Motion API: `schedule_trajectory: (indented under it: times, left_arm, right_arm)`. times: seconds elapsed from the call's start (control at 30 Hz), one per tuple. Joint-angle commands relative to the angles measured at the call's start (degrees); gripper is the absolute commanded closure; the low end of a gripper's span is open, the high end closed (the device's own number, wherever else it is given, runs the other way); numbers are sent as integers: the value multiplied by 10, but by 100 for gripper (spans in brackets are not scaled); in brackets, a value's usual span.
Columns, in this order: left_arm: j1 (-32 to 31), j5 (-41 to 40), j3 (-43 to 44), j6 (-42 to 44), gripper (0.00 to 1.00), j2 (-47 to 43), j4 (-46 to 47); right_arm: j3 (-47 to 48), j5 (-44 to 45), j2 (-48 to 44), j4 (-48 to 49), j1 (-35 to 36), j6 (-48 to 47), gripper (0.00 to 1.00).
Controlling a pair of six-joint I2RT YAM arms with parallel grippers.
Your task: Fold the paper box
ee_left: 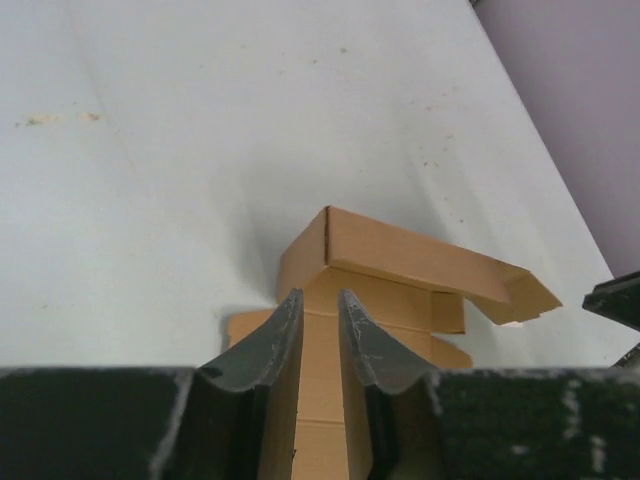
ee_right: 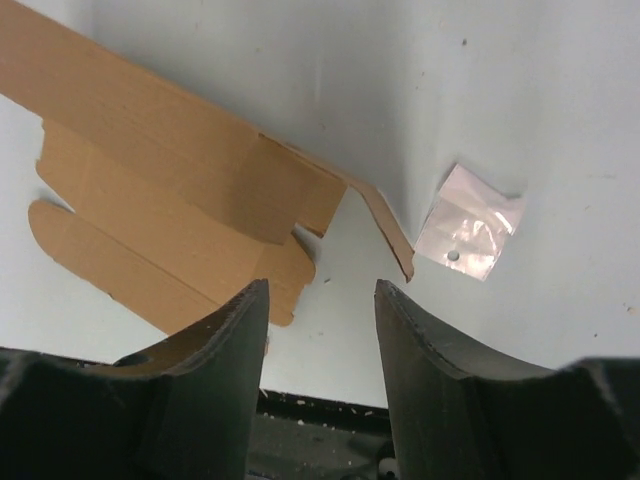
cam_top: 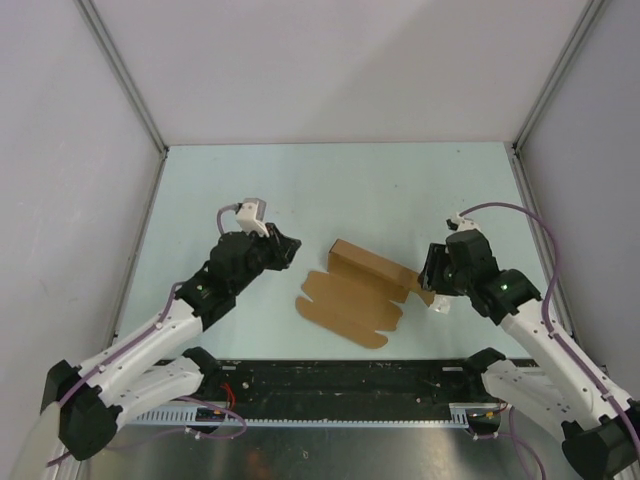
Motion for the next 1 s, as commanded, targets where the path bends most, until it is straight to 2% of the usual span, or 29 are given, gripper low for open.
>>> schedule_trajectory:
  times: [0.0, 0.27, 0.37, 0.4, 0.53, 0.6, 0.73, 0.97]
  left_arm:
    - [45, 59, 7, -2, 75, 9, -9]
    - [56, 76, 15, 14, 75, 28, -9]
    - [65, 77, 27, 26, 78, 53, -9]
    - [71, 77, 31, 27, 80, 72, -9]
    - [111, 108, 36, 10, 100, 132, -9]
    - [123, 112, 37, 11, 100, 157, -9]
    - [124, 122, 49, 13, 100, 216, 8]
    - [124, 140, 113, 19, 100, 307, 30]
  right_arm:
    - [23, -24, 18, -17, -3, 2, 46]
    - [41, -29, 47, -5, -20, 2, 47]
    - [41, -33, 35, -2, -20, 20, 53]
    - [41, -35, 34, -4, -19, 25, 59]
    - [41, -56, 39, -5, -11, 40, 77]
    - [38, -53, 48, 1, -1, 47, 86]
    - [35, -33, 78, -3, 19, 56, 97]
    - [27, -1, 121, 21, 18, 61, 100]
